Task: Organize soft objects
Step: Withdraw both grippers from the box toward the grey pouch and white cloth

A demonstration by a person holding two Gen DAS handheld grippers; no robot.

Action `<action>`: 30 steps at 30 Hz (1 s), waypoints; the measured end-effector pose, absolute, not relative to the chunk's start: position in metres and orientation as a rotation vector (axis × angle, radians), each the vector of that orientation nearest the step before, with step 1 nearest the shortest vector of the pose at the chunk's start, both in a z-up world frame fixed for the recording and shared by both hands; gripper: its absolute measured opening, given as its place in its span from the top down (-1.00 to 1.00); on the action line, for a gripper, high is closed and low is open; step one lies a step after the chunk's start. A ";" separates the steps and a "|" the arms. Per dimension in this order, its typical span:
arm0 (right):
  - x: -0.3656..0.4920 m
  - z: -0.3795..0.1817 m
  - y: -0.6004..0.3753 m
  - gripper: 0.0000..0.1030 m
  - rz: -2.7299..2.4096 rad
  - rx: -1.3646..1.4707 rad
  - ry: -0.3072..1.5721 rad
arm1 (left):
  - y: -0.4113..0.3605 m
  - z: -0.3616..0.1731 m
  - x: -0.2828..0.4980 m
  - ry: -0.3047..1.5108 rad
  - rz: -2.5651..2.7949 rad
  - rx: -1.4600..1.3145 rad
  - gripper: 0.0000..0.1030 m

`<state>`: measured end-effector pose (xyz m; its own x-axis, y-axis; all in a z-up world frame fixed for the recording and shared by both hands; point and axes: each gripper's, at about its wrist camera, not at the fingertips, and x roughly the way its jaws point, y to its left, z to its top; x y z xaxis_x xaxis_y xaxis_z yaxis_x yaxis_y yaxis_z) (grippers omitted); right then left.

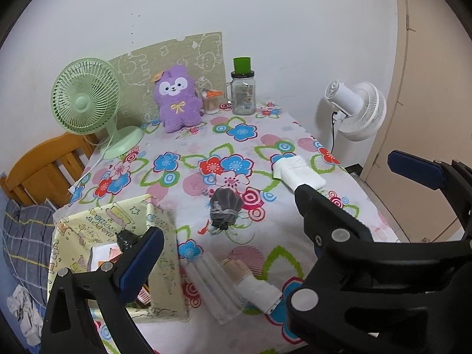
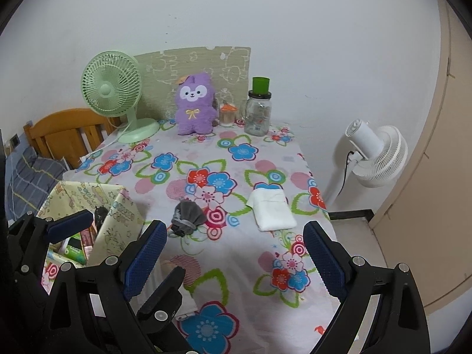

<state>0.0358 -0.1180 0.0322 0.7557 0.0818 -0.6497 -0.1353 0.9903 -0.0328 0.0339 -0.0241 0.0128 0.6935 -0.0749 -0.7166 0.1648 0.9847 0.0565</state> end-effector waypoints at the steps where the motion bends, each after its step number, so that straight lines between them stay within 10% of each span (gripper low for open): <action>1: 0.036 0.031 -0.120 -0.85 0.117 -0.078 0.705 | -0.026 0.012 0.034 0.791 -0.135 0.121 -0.99; 30: 0.105 -0.029 -0.171 -0.85 0.110 -0.012 0.806 | -0.063 -0.044 0.104 0.869 -0.147 0.098 -0.97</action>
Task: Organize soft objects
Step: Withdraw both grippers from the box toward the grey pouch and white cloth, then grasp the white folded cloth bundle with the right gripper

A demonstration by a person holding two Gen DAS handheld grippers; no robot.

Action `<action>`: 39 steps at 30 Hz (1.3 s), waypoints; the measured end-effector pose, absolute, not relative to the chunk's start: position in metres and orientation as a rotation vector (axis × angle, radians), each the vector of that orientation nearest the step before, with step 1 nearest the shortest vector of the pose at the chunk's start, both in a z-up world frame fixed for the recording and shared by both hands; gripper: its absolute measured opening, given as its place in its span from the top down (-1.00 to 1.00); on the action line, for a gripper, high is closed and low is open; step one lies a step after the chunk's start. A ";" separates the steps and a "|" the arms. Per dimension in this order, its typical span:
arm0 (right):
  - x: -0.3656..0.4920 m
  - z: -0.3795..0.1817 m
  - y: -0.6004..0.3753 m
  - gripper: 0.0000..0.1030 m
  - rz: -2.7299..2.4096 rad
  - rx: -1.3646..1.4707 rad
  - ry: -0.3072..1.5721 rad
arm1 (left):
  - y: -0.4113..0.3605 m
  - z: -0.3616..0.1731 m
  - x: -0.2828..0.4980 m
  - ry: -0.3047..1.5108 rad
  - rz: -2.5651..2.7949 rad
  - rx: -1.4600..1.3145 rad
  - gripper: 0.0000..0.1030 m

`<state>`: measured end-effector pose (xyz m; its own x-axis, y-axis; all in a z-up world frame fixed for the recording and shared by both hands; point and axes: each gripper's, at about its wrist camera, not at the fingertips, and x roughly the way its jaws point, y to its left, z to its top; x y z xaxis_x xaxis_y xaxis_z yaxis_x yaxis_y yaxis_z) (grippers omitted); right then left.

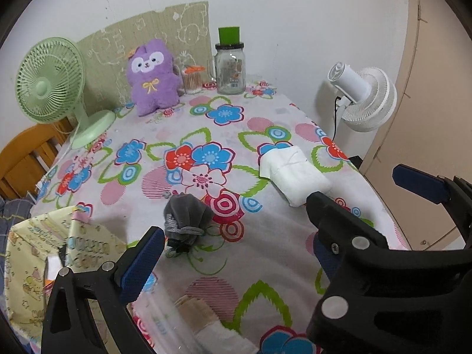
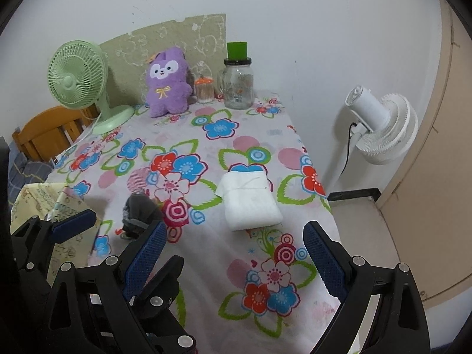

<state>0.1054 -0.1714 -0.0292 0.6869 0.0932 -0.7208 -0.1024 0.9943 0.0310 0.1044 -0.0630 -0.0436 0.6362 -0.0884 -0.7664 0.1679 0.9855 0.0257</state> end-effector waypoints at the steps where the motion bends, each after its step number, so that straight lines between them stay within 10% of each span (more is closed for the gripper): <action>1: 0.108 -0.032 -0.172 -0.85 0.110 -0.010 0.811 | -0.064 -0.047 0.108 0.877 -0.149 0.094 -0.97; 39: 0.203 -0.123 -0.177 -0.74 0.065 0.022 0.977 | -0.036 -0.115 0.186 0.990 0.066 0.116 -0.99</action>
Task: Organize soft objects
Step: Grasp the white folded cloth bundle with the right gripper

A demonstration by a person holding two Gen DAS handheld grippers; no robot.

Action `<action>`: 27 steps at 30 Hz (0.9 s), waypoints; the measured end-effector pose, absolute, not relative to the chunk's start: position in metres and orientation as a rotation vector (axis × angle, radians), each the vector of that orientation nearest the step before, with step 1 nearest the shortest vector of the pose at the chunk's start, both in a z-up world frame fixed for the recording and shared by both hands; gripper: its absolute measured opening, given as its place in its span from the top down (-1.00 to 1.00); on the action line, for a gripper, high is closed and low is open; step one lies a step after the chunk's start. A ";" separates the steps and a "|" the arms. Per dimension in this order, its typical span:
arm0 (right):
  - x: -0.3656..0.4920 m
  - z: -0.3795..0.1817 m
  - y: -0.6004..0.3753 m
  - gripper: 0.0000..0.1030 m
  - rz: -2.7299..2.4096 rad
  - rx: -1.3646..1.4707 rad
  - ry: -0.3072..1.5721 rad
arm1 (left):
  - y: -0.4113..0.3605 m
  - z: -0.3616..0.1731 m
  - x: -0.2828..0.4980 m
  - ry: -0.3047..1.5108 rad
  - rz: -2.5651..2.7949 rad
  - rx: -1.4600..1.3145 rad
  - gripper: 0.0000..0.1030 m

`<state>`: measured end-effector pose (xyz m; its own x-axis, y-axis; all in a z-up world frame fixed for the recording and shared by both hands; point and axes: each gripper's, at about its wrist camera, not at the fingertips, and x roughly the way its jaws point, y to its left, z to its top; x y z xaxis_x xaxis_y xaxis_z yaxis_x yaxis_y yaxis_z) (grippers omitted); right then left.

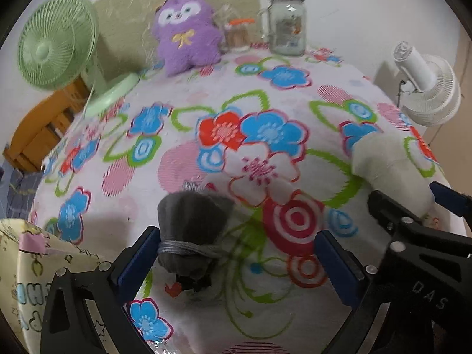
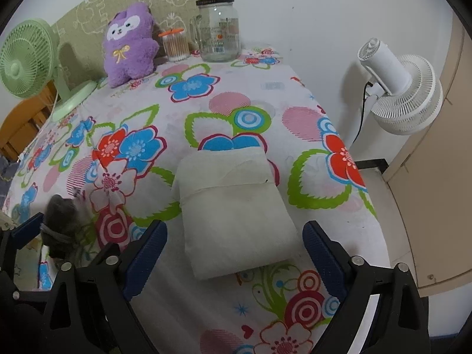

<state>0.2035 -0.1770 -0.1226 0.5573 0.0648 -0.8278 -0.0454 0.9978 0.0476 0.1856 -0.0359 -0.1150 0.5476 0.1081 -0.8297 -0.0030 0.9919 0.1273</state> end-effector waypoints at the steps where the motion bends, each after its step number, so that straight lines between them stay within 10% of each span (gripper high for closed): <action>1: 0.205 -0.124 -0.177 -0.70 0.063 0.021 0.986 | -0.033 -0.117 0.187 1.004 0.072 0.107 -0.99; 13: 0.207 -0.129 -0.169 -0.27 0.049 -0.017 0.981 | -0.023 -0.125 0.188 1.029 0.049 0.071 -0.93; 23: 0.197 -0.119 -0.155 -0.25 0.101 -0.027 0.950 | -0.023 -0.121 0.179 1.021 -0.052 0.017 0.09; 27: 0.191 -0.112 -0.148 -0.25 0.116 -0.036 0.930 | -0.025 -0.118 0.176 1.021 -0.070 0.023 0.18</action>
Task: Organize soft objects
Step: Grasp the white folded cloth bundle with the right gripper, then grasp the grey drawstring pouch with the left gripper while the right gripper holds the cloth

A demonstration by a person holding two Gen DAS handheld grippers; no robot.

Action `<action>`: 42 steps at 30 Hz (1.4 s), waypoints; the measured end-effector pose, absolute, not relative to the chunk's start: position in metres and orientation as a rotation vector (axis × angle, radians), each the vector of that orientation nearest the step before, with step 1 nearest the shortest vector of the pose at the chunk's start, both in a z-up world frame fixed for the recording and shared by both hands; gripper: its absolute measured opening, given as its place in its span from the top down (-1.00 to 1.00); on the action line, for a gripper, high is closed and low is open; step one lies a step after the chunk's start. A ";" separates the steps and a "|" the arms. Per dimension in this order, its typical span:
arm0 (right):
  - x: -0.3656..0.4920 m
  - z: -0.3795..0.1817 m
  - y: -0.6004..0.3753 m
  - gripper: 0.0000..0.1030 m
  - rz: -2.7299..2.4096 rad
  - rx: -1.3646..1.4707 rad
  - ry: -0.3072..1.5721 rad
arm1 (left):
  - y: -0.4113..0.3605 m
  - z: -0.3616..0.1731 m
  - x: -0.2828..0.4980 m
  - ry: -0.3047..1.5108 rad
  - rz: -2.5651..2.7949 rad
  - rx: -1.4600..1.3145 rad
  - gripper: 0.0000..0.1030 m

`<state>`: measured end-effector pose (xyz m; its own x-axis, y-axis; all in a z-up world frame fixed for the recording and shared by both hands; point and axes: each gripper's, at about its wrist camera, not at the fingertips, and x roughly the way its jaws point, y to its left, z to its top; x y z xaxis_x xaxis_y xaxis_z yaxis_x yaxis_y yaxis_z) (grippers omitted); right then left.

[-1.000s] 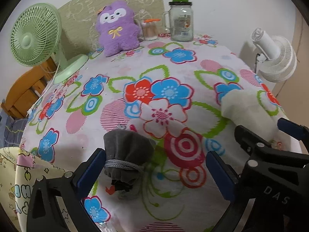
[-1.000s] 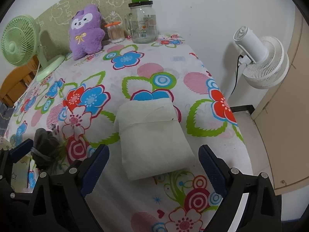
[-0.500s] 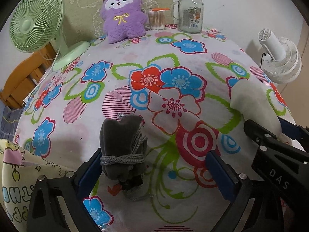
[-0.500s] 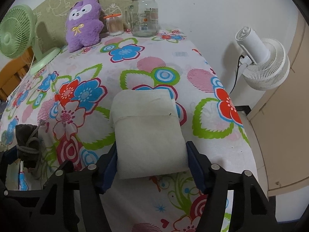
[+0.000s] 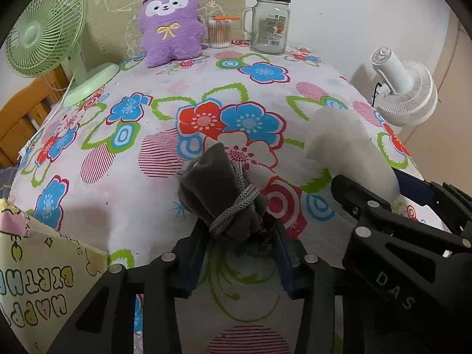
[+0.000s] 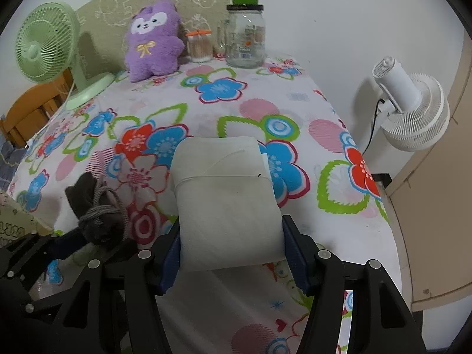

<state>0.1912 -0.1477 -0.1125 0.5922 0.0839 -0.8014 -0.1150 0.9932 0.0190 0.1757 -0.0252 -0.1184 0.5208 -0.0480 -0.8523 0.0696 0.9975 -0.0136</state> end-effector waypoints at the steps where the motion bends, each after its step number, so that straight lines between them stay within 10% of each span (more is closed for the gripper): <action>1: 0.190 -0.111 -0.147 -0.25 0.117 -0.035 0.927 | -0.024 -0.118 0.176 1.022 -0.073 0.019 0.20; 42: 0.095 -0.061 -0.149 -0.25 0.077 -0.017 0.827 | -0.043 -0.070 0.092 0.876 -0.140 0.088 0.28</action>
